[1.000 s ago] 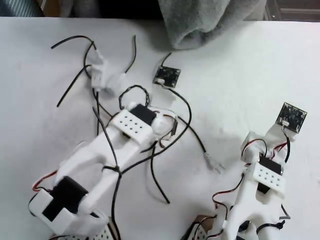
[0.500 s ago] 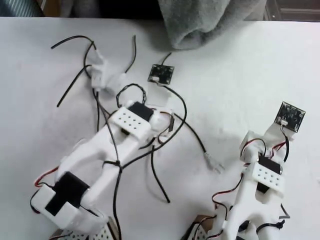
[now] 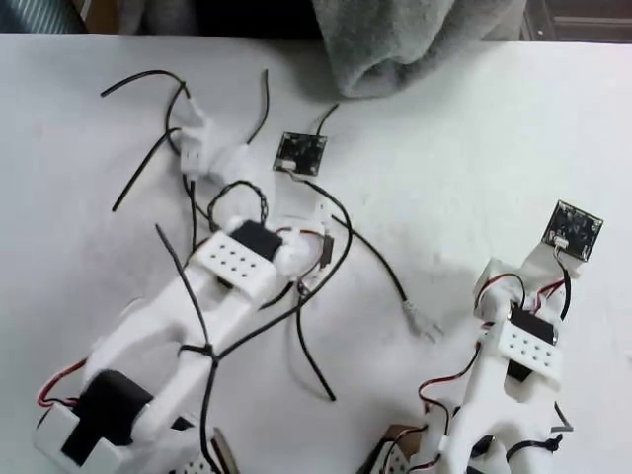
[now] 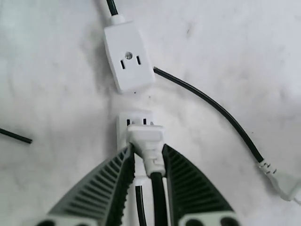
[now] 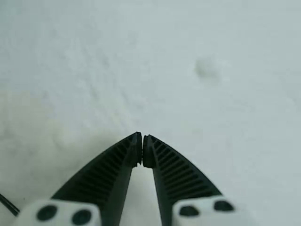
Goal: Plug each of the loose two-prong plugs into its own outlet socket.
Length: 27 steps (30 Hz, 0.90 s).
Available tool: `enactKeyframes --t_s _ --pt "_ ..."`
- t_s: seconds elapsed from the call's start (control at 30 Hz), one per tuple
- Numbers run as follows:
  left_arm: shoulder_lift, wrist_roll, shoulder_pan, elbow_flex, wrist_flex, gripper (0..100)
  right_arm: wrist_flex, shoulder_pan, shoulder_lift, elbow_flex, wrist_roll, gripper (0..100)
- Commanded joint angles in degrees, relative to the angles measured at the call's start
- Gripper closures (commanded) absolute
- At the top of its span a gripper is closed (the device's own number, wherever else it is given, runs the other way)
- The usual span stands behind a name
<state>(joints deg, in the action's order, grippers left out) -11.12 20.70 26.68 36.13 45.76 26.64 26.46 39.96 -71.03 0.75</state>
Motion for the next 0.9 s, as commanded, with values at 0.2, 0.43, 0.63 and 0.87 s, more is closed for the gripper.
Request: enactKeyframes --t_s 0.2,0.43,0.63,0.87 --pt "-2.77 -0.35 -0.57 0.0 -1.58 98 -0.75 -0.75 0.92 0.26 -0.44 97.9" --pt "1.27 -0.62 -0.92 -0.44 -1.58 98 -0.75 -0.75 0.92 0.26 -0.44 97.9" --pt "5.49 -0.62 -0.84 -2.29 -0.7 98 -0.75 -0.75 0.92 0.26 -0.44 97.9" --pt "5.85 -0.53 -0.75 -2.29 -0.97 98 -0.75 -0.66 0.92 0.26 -0.44 97.9"
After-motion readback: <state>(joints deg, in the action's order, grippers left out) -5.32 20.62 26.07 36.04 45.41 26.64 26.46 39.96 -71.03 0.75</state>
